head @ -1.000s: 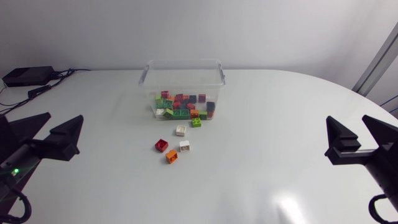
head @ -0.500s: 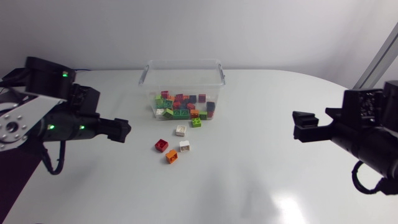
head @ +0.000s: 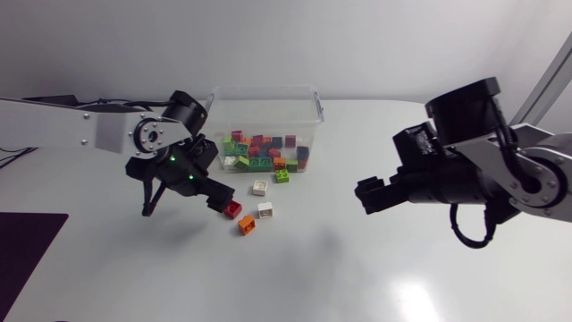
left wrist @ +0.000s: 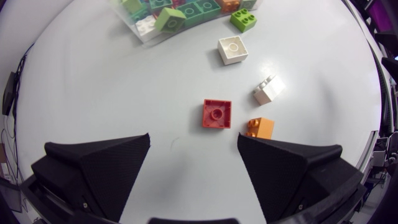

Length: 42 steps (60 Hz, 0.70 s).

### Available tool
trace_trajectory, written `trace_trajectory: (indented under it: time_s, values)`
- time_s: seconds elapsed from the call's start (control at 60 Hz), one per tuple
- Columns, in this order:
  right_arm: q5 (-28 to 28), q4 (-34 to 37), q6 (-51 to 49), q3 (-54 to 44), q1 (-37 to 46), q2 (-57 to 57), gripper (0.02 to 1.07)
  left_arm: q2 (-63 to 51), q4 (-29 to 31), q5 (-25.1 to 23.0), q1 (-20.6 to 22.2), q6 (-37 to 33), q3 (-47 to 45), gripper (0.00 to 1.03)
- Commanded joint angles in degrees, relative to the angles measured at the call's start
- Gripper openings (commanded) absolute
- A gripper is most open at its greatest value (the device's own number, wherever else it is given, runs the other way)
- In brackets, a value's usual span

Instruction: Place the duplo bricks in the container

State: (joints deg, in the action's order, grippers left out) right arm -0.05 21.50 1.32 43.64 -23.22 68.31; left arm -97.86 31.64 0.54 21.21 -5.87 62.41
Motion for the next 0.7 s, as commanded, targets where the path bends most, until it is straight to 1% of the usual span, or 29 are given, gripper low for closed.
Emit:
trace_trajectory:
  time_s: [0.0, 0.133, 0.25, 0.4, 0.483, 0.683]
  values:
    - [-0.12, 1.09, 0.17, 2.59, -1.83, 3.58, 1.02, -4.09, 0.79, 0.34, 1.02, -0.55, 3.42, 0.97]
    - [-0.12, 0.92, 0.26, 3.74, -3.06, 7.1, 1.02, -7.52, 0.97, 0.34, 1.64, -1.07, 5.61, 0.94]
    - [-0.12, -0.05, 0.17, 4.09, -4.29, 9.82, 1.02, -9.19, 0.97, 0.34, 2.34, -2.39, 6.23, 0.94]
    - [0.32, -0.14, 0.0, 5.67, -6.04, 13.42, 1.02, -11.03, 0.97, 0.34, 2.34, -4.24, 7.11, 0.9]
    - [0.67, -0.23, -0.09, 6.2, -6.66, 14.48, 1.02, -11.47, 0.97, 0.26, 2.34, -4.94, 7.28, 0.86]
    - [1.64, -1.11, -0.36, 6.81, -7.71, 16.5, 1.02, -13.14, 0.35, -0.97, 2.69, -5.82, 7.64, 0.72]
